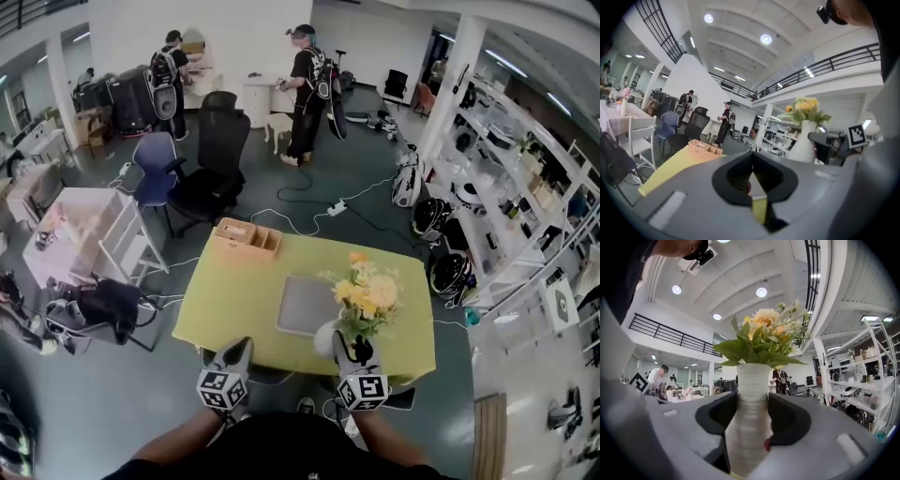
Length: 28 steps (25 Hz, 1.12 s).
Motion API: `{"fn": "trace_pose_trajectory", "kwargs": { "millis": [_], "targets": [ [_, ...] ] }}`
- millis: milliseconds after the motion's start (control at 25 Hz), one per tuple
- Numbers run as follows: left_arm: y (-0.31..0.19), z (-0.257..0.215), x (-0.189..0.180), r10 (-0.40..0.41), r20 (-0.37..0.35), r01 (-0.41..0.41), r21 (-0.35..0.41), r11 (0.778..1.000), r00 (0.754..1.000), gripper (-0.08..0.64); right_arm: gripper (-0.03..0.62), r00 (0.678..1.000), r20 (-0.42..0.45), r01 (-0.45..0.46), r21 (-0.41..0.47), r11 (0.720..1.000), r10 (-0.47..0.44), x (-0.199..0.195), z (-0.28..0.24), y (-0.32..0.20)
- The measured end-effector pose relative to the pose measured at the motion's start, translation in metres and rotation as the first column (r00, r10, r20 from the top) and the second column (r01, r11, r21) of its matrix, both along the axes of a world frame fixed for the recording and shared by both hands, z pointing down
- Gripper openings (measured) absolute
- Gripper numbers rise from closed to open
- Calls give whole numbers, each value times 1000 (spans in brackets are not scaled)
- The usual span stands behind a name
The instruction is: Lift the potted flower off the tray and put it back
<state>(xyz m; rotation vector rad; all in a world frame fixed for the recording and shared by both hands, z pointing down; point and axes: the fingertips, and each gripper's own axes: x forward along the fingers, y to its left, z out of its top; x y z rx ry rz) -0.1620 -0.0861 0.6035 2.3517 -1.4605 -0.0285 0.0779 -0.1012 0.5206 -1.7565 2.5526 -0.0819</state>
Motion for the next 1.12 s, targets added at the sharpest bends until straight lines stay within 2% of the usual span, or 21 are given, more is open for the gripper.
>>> {"fn": "trace_pose_trajectory", "kwargs": {
  "millis": [360, 1120],
  "targets": [
    [-3, -3, 11, 43, -2, -43, -4, 999, 999, 8, 213, 999, -11, -45, 1, 999, 45, 11, -9, 20],
    [-13, -10, 8, 50, -12, -49, 14, 999, 999, 8, 213, 997, 2, -72, 44, 996, 72, 13, -26, 30]
  ]
}}
